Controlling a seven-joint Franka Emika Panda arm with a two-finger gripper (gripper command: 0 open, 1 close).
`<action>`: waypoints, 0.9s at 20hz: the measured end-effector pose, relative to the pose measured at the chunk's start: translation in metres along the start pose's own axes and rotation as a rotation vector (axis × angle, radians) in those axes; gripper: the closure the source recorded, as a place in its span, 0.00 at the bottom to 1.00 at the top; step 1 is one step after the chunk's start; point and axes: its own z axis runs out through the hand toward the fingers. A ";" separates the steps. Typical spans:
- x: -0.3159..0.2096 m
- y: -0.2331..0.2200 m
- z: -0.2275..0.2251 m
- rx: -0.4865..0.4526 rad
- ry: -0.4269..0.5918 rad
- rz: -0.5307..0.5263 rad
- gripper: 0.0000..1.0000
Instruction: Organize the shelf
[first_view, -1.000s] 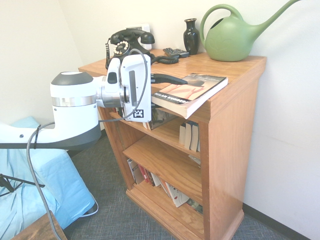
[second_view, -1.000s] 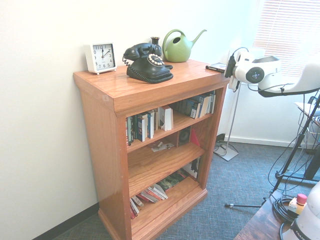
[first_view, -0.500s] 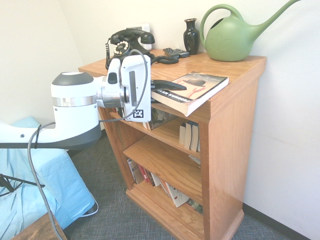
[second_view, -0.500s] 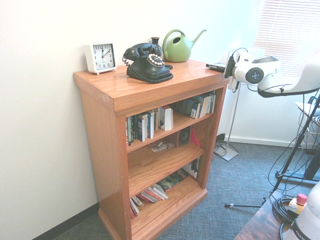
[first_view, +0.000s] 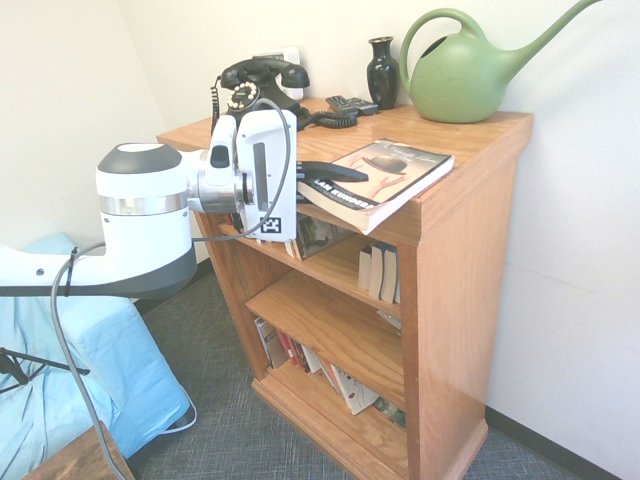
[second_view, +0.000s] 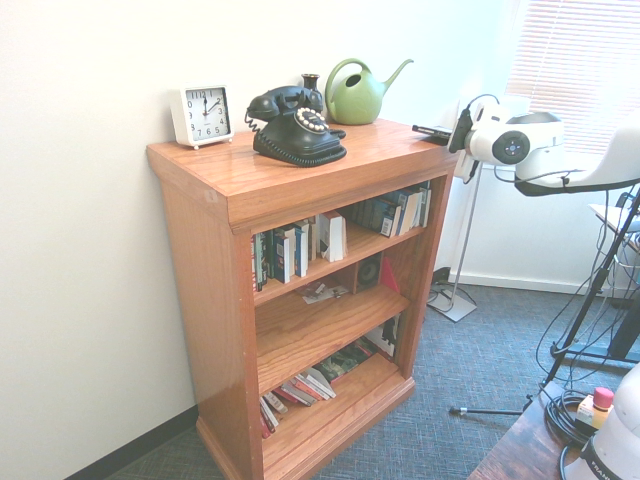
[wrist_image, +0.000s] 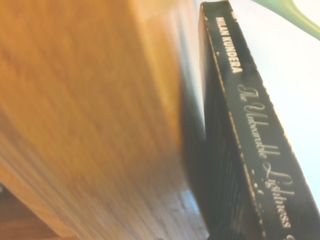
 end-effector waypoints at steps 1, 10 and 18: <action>0.002 0.002 -0.010 0.005 -0.002 0.027 1.00; -0.042 0.044 -0.102 0.046 -0.099 0.352 1.00; -0.112 -0.005 -0.163 0.193 -0.244 0.495 1.00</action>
